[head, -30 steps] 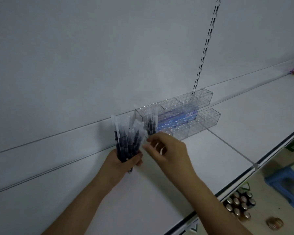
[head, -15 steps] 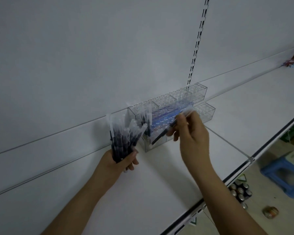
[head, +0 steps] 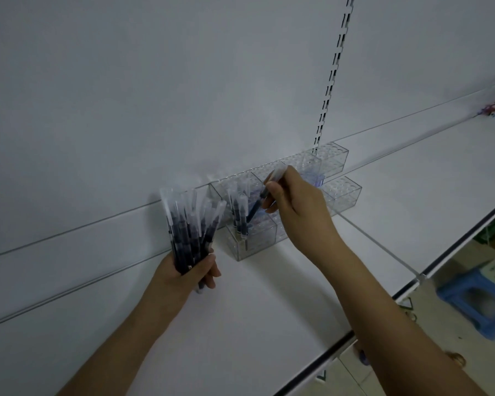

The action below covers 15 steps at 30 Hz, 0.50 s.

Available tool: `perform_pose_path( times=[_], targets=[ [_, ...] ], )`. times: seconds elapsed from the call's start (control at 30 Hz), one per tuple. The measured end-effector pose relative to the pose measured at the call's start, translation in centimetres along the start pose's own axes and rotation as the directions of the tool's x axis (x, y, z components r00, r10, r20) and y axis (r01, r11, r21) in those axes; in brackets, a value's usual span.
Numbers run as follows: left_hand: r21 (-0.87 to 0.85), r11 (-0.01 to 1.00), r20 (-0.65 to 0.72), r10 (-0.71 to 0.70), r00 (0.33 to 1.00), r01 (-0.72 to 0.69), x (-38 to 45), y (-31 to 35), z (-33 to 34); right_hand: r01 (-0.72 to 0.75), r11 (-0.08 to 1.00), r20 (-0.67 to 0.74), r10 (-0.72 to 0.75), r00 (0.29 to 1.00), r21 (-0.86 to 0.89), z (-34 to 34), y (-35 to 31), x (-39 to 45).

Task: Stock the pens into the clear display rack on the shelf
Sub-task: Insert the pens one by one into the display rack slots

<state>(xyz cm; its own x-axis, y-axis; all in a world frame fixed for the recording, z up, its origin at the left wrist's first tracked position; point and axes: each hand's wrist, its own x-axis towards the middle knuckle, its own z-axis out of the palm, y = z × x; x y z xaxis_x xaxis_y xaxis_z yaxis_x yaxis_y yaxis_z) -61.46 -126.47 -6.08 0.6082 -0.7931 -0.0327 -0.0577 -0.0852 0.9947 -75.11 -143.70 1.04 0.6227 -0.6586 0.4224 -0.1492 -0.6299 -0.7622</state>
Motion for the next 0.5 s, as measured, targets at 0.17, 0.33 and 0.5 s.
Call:
perform_pose_path(
  times=[0.17, 0.33, 0.5],
  targets=[
    [0.002, 1.0, -0.001, -0.002, 1.0, 0.002, 0.0, 0.0, 0.1, 0.059, 0.987, 0.169, -0.033, 0.985, -0.152, -0.2, 0.4, 1.1],
    [-0.029, 1.0, 0.016, 0.006, 1.0, -0.005, -0.2, 0.1, 0.0, 0.151, 0.951, 0.258, -0.079, 0.963, -0.271, 1.2, 1.1, 1.5],
    [-0.058, 0.998, 0.008, 0.02, 1.0, -0.02, -0.4, 0.2, -0.5, 0.181, 0.936, 0.28, -0.095, 0.955, -0.302, 1.6, 0.9, 2.0]
  ],
)
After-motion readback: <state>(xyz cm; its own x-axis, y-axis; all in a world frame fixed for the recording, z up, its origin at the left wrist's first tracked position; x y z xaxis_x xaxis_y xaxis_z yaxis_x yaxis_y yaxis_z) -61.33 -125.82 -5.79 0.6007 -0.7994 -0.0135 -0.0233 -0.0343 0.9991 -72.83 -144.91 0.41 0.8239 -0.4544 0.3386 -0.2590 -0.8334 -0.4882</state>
